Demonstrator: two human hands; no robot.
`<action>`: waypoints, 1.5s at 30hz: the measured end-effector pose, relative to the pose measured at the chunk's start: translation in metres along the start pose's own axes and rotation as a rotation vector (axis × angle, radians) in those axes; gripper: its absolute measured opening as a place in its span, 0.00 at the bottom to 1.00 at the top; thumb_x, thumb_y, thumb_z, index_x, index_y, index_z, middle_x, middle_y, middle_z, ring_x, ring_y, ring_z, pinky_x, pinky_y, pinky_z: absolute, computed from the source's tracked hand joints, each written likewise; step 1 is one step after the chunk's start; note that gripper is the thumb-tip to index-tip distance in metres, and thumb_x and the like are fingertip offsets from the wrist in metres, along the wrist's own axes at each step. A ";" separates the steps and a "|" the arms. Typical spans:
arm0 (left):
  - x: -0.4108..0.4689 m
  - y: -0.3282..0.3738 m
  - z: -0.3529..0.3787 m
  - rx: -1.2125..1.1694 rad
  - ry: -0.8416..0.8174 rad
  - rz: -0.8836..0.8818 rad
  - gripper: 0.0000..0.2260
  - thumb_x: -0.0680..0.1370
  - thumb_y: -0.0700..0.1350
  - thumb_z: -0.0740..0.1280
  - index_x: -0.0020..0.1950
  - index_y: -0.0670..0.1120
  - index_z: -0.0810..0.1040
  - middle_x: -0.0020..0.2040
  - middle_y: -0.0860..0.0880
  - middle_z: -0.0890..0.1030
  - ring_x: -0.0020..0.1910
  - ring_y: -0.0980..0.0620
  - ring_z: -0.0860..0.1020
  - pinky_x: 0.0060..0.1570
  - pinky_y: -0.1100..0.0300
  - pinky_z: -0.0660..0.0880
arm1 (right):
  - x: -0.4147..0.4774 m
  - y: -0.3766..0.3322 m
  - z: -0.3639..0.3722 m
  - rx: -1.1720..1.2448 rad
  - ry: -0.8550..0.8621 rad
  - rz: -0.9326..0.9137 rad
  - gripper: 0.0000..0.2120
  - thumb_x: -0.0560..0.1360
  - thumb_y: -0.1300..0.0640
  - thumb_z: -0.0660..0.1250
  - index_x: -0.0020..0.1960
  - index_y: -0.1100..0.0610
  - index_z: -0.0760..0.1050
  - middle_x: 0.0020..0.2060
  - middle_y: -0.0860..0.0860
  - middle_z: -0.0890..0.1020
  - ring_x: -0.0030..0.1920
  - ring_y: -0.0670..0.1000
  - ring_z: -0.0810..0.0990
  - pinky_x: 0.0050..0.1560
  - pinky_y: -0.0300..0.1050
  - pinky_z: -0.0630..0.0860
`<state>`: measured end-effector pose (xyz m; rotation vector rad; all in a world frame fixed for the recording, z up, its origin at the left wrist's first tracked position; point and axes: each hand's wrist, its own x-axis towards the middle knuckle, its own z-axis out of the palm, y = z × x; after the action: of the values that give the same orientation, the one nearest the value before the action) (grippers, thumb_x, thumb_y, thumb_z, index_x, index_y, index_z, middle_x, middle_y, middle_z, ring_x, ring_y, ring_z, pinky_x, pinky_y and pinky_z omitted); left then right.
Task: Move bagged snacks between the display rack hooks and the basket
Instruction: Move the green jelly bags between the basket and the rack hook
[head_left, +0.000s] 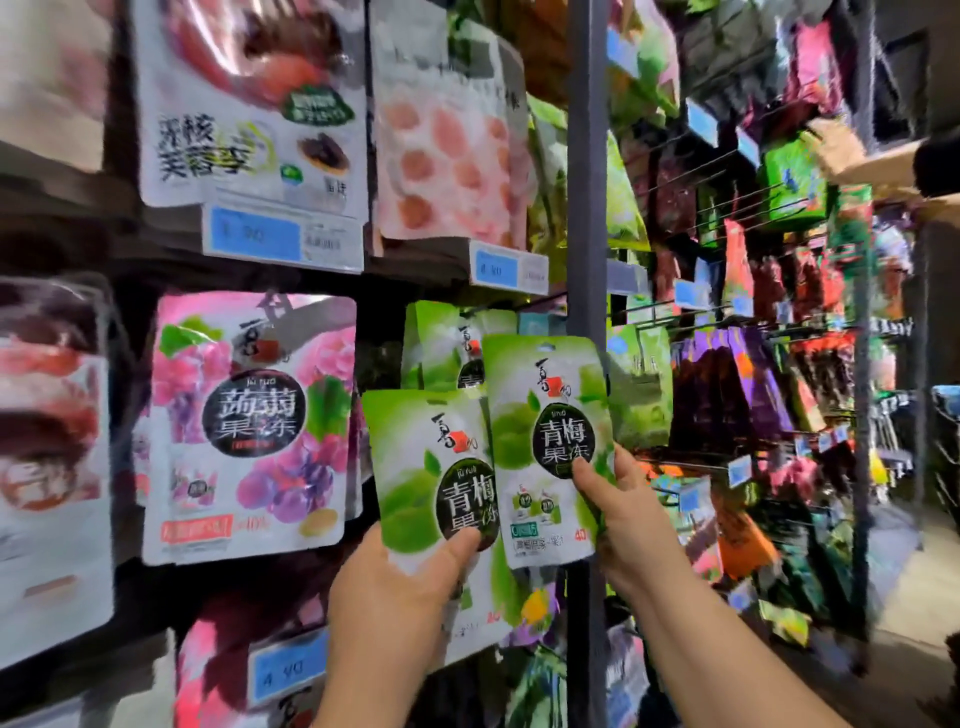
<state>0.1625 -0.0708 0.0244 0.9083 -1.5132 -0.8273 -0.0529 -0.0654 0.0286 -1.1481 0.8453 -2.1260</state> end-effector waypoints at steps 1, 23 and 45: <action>-0.001 0.002 -0.002 0.017 0.017 0.000 0.09 0.70 0.54 0.75 0.40 0.54 0.77 0.36 0.60 0.78 0.37 0.64 0.73 0.33 0.69 0.64 | 0.004 -0.001 0.005 0.015 -0.012 0.006 0.34 0.62 0.53 0.80 0.64 0.61 0.72 0.55 0.60 0.84 0.50 0.60 0.85 0.46 0.56 0.83; 0.003 0.007 -0.029 -0.060 0.162 0.063 0.18 0.65 0.48 0.80 0.43 0.60 0.73 0.35 0.66 0.76 0.38 0.67 0.70 0.39 0.62 0.65 | 0.063 -0.009 0.054 -0.093 -0.053 0.053 0.10 0.78 0.61 0.67 0.58 0.62 0.77 0.46 0.60 0.85 0.42 0.58 0.85 0.37 0.51 0.81; -0.007 -0.018 -0.029 -0.085 0.070 0.060 0.07 0.69 0.50 0.77 0.42 0.54 0.81 0.36 0.67 0.82 0.36 0.67 0.79 0.31 0.74 0.67 | 0.035 0.002 0.051 -0.749 0.155 -0.290 0.17 0.75 0.52 0.72 0.63 0.50 0.73 0.56 0.45 0.74 0.57 0.45 0.74 0.58 0.44 0.71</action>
<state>0.1933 -0.0730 0.0087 0.8174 -1.4274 -0.8028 -0.0243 -0.1048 0.0667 -1.5470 1.7326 -2.2016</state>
